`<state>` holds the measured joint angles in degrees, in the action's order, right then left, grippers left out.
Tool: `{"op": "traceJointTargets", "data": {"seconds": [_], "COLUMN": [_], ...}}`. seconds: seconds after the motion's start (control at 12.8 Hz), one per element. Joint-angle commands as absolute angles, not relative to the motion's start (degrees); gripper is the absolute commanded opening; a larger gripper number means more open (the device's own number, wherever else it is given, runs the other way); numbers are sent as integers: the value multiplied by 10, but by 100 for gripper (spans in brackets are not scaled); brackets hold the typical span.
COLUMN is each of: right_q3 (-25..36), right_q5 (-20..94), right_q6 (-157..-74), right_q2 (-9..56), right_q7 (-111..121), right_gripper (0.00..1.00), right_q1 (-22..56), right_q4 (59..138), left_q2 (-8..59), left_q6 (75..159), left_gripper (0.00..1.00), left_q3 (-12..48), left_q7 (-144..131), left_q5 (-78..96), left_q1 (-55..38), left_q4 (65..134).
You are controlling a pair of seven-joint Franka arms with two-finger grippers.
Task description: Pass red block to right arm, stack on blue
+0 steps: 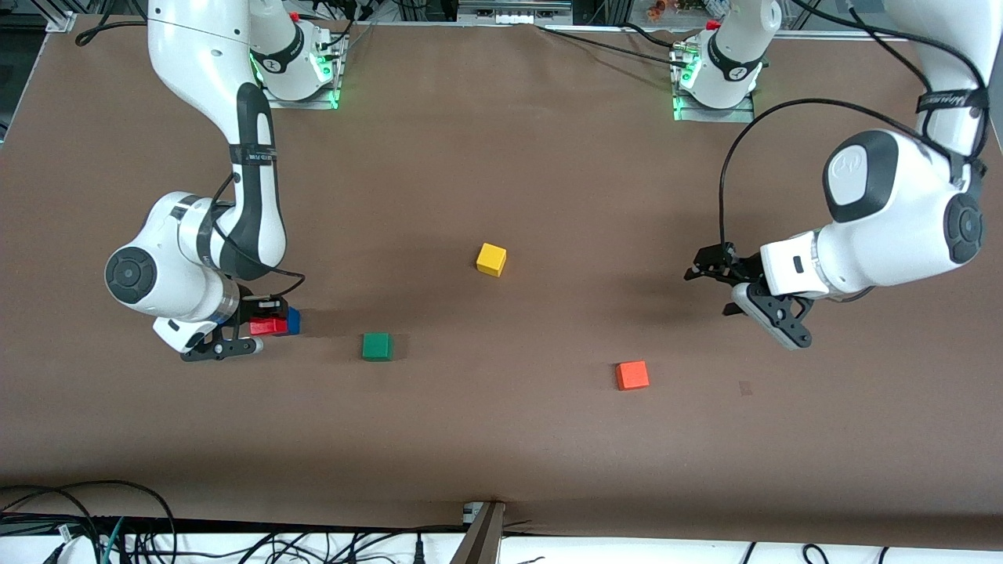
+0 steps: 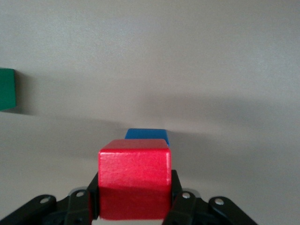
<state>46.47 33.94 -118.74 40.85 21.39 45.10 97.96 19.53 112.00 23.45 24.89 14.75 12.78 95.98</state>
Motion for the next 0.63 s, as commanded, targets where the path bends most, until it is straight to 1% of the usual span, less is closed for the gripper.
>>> {"op": "traceJointTargets", "data": {"seconds": [0.0,0.16,0.55], "right_q3": [475,475,475], "right_q5": [330,329,329], "right_q6": [-1199,-1205,-1204], "right_q2": [398,398,396], "right_q7": [201,202,217], "right_gripper": [4,5,5], "right_q1": [464,468,474], "right_q4": [998,1005,1023], "left_q2": [175,174,173], "left_q6": [1056,1021,872], "left_gripper": [100,100,100], "left_q3": [232,232,226], "left_q7": [138,96,-38], "left_q5": [84,36,-38], "left_q1": [126,126,127], "left_q4": [930,887,782]}}
